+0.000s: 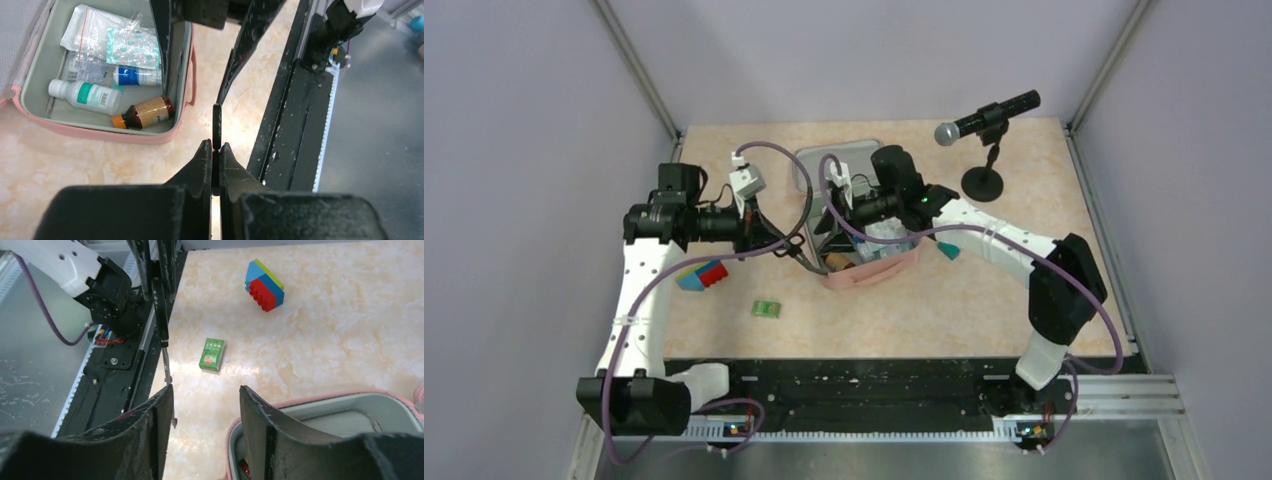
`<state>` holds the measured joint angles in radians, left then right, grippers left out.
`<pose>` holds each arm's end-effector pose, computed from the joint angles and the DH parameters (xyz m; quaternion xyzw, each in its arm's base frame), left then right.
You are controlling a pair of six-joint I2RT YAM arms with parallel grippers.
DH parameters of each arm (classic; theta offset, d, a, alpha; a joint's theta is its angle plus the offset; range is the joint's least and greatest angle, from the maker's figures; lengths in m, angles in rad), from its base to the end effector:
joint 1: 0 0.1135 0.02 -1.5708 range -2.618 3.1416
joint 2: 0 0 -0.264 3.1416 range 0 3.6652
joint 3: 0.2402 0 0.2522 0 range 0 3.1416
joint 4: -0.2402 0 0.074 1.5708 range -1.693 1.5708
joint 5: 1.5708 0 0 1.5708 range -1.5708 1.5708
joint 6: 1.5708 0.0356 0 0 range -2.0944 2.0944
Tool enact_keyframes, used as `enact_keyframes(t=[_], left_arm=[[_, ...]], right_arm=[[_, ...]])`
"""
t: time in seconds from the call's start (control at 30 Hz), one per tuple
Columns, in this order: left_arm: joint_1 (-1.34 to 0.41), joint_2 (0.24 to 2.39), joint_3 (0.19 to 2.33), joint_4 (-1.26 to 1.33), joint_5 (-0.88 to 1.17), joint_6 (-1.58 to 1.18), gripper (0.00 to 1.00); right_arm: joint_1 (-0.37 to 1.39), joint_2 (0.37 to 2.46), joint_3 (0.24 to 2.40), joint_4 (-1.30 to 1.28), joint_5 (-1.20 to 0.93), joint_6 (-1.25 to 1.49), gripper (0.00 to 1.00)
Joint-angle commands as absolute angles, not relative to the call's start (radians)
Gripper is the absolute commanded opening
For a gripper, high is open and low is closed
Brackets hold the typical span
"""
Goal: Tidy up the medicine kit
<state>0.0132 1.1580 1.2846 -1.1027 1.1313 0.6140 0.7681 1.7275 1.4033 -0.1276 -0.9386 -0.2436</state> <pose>0.1999 -0.0296 0.3719 0.3889 0.7246 -0.4112 0.3934 0.2663 0.2972 0.3116 -0.5762 0.5449 0.4929 0.3578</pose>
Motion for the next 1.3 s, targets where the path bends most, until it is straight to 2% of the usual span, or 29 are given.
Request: enact_keyframes(t=[0.0, 0.1, 0.2, 0.33, 0.4, 0.47, 0.57, 0.63, 0.67, 0.73, 0.83, 0.9, 0.93, 1.07, 1.27], left_arm=[[0.005, 1.138, 1.329, -1.213, 1.112, 0.794, 0.00], [0.005, 1.055, 1.291, -1.090, 1.116, 0.753, 0.00], [0.005, 0.972, 1.229, -0.863, 1.150, 0.579, 0.00], [0.005, 0.891, 1.101, -0.511, 1.156, 0.283, 0.00], [0.005, 0.889, 1.083, -0.449, 1.138, 0.253, 0.00], [0.005, 0.902, 1.093, -0.454, 1.134, 0.253, 0.00], [0.005, 0.917, 1.107, -0.465, 1.124, 0.254, 0.00], [0.005, 0.926, 1.106, -0.466, 1.083, 0.230, 0.00], [0.005, 0.931, 1.106, -0.466, 1.051, 0.218, 0.06], [0.006, 0.939, 1.096, -0.454, 0.962, 0.177, 0.35], [0.005, 0.926, 1.031, -0.325, 0.685, -0.066, 0.71], [0.005, 0.922, 0.955, -0.199, 0.527, -0.246, 0.83], [0.005, 0.940, 0.939, -0.175, 0.466, -0.308, 0.86], [0.005, 1.130, 0.976, -0.199, 0.351, -0.469, 0.87], [0.042, 1.501, 1.095, -0.083, 0.489, -0.600, 0.83]], right_arm=[[0.755, 1.700, 1.453, -0.130, -1.082, -0.271, 0.55], [0.765, 1.708, 1.465, -0.148, -1.077, -0.250, 0.62], [0.767, 1.744, 1.495, -0.170, -1.073, -0.222, 0.67], [0.767, 1.772, 1.511, -0.158, -1.081, -0.195, 0.64], [0.768, 1.775, 1.512, -0.134, -1.072, -0.172, 0.57], [0.770, 1.776, 1.507, -0.120, -1.055, -0.166, 0.45], [0.769, 1.771, 1.499, -0.111, -1.024, -0.169, 0.24], [0.769, 1.760, 1.486, -0.099, -1.006, -0.161, 0.06], [0.768, 1.750, 1.475, -0.095, -0.991, -0.157, 0.00], [0.764, 1.719, 1.449, -0.098, -0.939, -0.153, 0.00], [0.748, 1.636, 1.365, -0.101, -0.821, -0.121, 0.00], [0.744, 1.551, 1.293, -0.122, -0.720, -0.127, 0.00], [0.743, 1.509, 1.256, -0.138, -0.684, -0.144, 0.00], [0.743, 1.356, 1.136, -0.231, -0.583, -0.214, 0.00], [0.734, 1.233, 1.110, -0.463, -0.520, -0.344, 0.00]])
